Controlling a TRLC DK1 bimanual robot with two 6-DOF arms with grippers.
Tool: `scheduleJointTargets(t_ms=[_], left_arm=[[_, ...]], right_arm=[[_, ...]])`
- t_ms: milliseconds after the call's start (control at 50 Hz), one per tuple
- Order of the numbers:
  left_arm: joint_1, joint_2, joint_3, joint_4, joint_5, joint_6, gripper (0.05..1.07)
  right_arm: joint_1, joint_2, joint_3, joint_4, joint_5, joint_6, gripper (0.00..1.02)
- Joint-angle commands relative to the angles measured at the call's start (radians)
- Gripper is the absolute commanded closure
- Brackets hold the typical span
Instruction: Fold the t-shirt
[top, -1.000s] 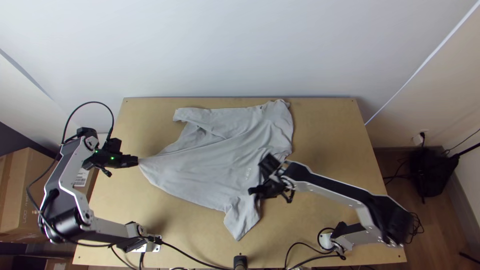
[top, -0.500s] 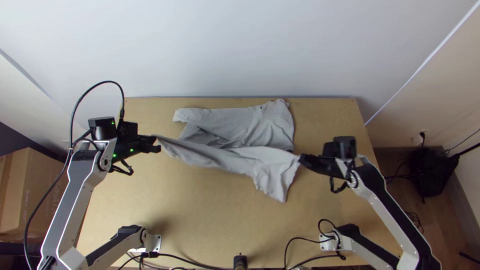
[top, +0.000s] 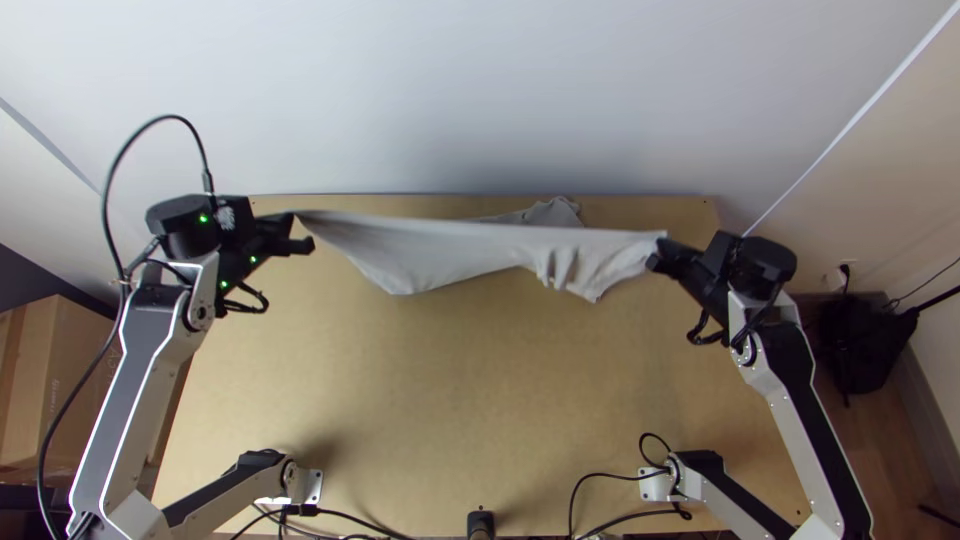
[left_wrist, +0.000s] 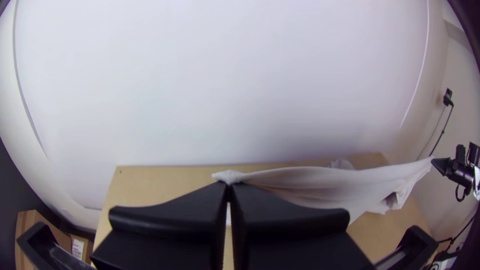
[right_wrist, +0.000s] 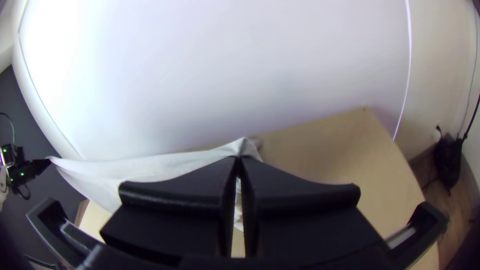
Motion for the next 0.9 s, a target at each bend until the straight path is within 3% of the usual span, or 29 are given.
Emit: scheduleJointTargets(t_ms=[0,160,400,480,820,880], left_arm=[[0.006,0.042,0.115,0.037,-0.067,-0.040,1.05],[0.001,0.128,0.295,0.037,-0.104,-0.035,1.05],[0.000,0.188,0.528,0.047,-0.141,-0.012,1.05],[-0.002,0.180,0.585,0.049,-0.158,-0.014,1.05],[0.010,-0.001,0.703,0.046,-0.205,-0.014,1.05],[0.006,-0.053,0.706,0.041,-0.204,-0.014,1.05]], right_arm=[[-0.006,0.064,0.099,0.086,0.075,-0.073,1.00],[-0.023,0.188,0.326,0.115,0.103,-0.124,1.00],[-0.005,0.259,0.576,0.157,0.123,-0.127,1.00],[-0.005,0.237,0.643,0.175,0.151,-0.104,1.00],[0.050,-0.019,0.755,0.169,0.152,-0.073,1.00],[0.054,-0.083,0.748,0.149,0.152,-0.029,1.00]])
